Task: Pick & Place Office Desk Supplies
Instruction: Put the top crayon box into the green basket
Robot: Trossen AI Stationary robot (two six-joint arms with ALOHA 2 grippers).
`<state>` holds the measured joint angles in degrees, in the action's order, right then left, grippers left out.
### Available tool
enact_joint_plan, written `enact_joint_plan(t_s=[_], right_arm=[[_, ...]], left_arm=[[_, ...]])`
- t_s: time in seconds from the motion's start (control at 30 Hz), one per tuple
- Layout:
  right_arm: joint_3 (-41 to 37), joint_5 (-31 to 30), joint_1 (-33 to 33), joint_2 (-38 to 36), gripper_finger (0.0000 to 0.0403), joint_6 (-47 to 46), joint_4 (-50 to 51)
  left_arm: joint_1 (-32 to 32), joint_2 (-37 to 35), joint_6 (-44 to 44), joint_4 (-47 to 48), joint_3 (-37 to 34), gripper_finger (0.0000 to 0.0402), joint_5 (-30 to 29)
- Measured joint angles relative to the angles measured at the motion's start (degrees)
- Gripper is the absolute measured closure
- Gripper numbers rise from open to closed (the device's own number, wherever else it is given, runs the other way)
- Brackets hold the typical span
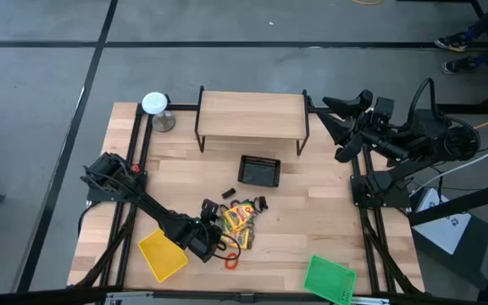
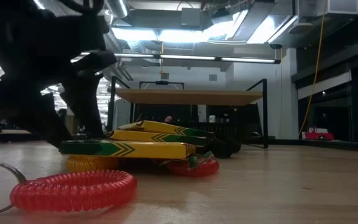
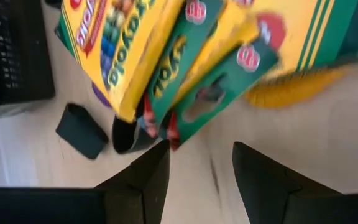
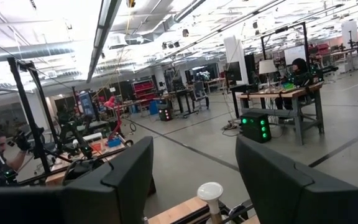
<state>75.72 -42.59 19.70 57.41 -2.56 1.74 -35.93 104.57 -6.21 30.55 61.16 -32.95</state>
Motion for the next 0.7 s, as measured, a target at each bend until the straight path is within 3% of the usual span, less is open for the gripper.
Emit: enact_joint_plan(t_s=[0.5, 0.6, 0.7], right_arm=[[-0.02, 0.0, -0.01, 0.11, 0.0172, 0.02, -0.92], [-0.02, 0.0, 0.0, 0.13, 0.0172, 0.21, -0.9], [-0.02, 0.0, -0.02, 0.11, 0.0172, 0.21, -0.9]], left_arm=[[2.66, 2.32, 1.46, -4.86, 0.14, 0.0234, -0.96], [2.72, 2.45, 0.83, -5.47, 0.11, 0.0255, -1.75], [2.84, 2.58, 0.54, -4.98, 0.29, 0.0301, -2.04]])
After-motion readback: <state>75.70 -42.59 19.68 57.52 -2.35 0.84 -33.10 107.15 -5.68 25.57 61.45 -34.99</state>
